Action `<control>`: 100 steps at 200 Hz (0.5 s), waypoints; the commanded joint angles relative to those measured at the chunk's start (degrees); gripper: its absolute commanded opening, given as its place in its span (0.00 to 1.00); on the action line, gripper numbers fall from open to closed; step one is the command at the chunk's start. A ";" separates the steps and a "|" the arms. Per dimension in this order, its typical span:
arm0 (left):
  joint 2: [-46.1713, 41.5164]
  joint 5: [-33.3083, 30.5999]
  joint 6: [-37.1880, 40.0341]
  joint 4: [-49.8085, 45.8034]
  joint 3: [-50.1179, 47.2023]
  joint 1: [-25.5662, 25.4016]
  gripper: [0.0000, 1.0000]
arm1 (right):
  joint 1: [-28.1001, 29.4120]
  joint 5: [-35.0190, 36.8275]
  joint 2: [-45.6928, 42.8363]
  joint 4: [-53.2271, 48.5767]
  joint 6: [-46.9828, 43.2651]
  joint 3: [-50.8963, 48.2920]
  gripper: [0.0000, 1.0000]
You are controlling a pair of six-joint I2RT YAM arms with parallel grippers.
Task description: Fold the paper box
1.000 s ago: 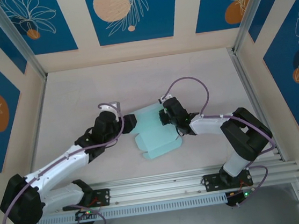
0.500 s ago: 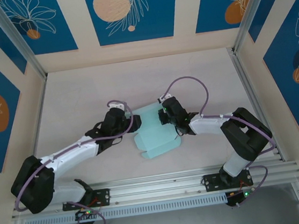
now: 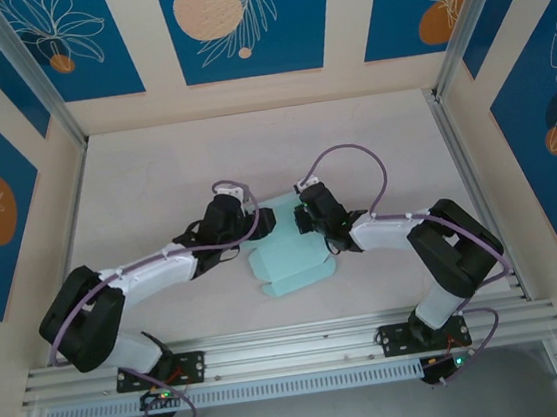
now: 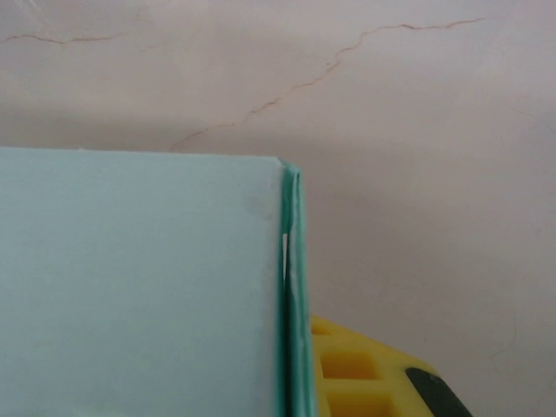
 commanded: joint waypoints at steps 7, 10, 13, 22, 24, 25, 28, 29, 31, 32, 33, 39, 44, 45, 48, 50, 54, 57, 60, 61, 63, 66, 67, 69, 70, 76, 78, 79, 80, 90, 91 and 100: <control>-3.72 -1.04 -0.64 1.48 -1.88 0.19 0.61 | 0.99 2.26 0.33 -0.01 1.61 1.62 0.04; -4.62 -1.62 -0.68 0.77 -2.13 0.17 0.62 | 0.99 2.31 0.26 0.00 1.55 1.52 0.04; -5.28 -2.24 -0.64 -0.14 -2.46 0.17 0.63 | 1.02 2.29 0.20 0.00 1.53 1.55 0.04; -7.40 -4.14 -1.13 -3.46 -3.37 0.17 0.69 | 0.98 2.37 0.01 -0.08 1.45 1.58 0.04; -7.90 -4.58 -1.33 -4.45 -3.49 0.19 0.71 | 0.99 2.38 -0.02 -0.09 1.43 1.53 0.04; -8.09 -4.81 -1.47 -4.85 -3.57 0.27 0.72 | 0.99 2.37 -0.07 -0.04 1.43 1.52 0.04; -8.88 -5.41 -1.70 -6.09 -3.79 0.18 0.75 | 0.93 2.36 -0.11 -0.08 1.43 1.47 0.04; -9.06 -5.67 -1.78 -6.41 -3.90 0.18 0.76 | 0.96 2.36 -0.11 -0.09 1.42 1.44 0.04; -9.57 -6.02 -1.96 -7.19 -4.09 0.17 0.78 | 0.96 2.40 -0.16 -0.13 1.42 1.49 0.04; -9.80 -6.15 -2.00 -7.58 -4.13 0.17 0.79 | 0.97 2.38 -0.18 -0.11 1.38 1.50 0.04; -9.96 -6.34 -2.07 -7.86 -4.25 0.21 0.80 | 0.98 2.37 -0.19 -0.06 1.40 1.50 0.04; -11.30 -7.19 -2.57 -9.65 -4.79 0.17 0.84 | 1.05 2.36 -0.33 -0.17 1.36 1.47 0.04; -12.23 -7.92 -2.94 -11.02 -5.24 0.17 0.86 | 1.00 2.37 -0.37 -0.23 1.31 1.46 0.04; -12.40 -8.11 -3.02 -11.25 -5.37 0.13 0.86 | 1.04 2.41 -0.38 -0.16 1.32 1.48 0.04; -13.03 -8.46 -3.19 -11.79 -5.67 0.11 0.87 | 1.14 2.38 -0.38 -0.10 1.27 1.45 0.04; -13.31 -8.69 -3.36 -12.24 -5.87 0.13 0.87 | 1.09 2.30 -0.38 -0.05 1.25 1.47 0.04; -13.94 -9.17 -3.61 -12.83 -6.25 0.10 0.87 | 1.08 2.27 -0.42 -0.09 1.21 1.47 0.04; -14.41 -9.49 -3.80 -13.20 -6.57 0.08 0.88 | 1.10 2.28 -0.44 -0.04 1.12 1.47 0.04; -14.83 -9.85 -3.88 -13.51 -6.93 0.14 0.88 | 1.12 2.33 -0.44 -0.04 1.10 1.39 0.04; -14.93 -9.91 -3.97 -13.60 -7.05 0.11 0.88 | 1.14 2.30 -0.45 -0.02 1.09 1.36 0.04; -15.15 -10.18 -4.15 -13.77 -7.18 0.09 0.88 | 1.16 2.28 -0.46 -0.01 1.08 1.34 0.04; -15.40 -10.49 -4.27 -14.01 -7.49 0.14 0.88 | 1.16 2.32 -0.47 0.00 1.10 1.38 0.04; -15.49 -10.63 -4.30 -14.07 -7.64 0.11 0.88 | 1.21 2.34 -0.47 0.00 1.08 1.36 0.04; -15.59 -10.73 -4.30 -14.07 -7.75 0.16 0.88 | 1.24 2.40 -0.47 0.00 1.01 1.36 0.04; -15.67 -10.74 -4.36 -14.09 -7.85 0.16 0.88 | 1.25 2.38 -0.47 0.00 1.04 1.39 0.04; -15.74 -10.91 -4.54 -13.77 -8.38 0.18 0.88 | 1.33 2.36 -0.47 0.00 1.02 1.40 0.04; -15.70 -10.93 -4.62 -13.46 -8.64 0.17 0.88 | 1.38 2.36 -0.47 0.00 1.04 1.44 0.04; -15.68 -10.89 -4.65 -13.35 -8.74 0.17 0.88 | 1.40 2.36 -0.47 0.00 1.01 1.47 0.04; -15.62 -10.83 -4.67 -13.21 -8.88 0.13 0.88 | 1.42 2.36 -0.47 0.00 1.00 1.45 0.04; -14.87 -9.65 -5.31 -11.19 -9.76 0.15 0.88 | 1.65 2.52 -0.47 0.02 0.88 1.42 0.04; -14.78 -9.50 -5.35 -10.94 -9.87 0.16 0.88 | 1.67 2.53 -0.47 0.01 0.89 1.47 0.04; -13.57 -7.77 -5.79 -8.69 -10.34 0.16 0.88 | 1.86 2.70 -0.47 -0.04 0.74 1.63 0.04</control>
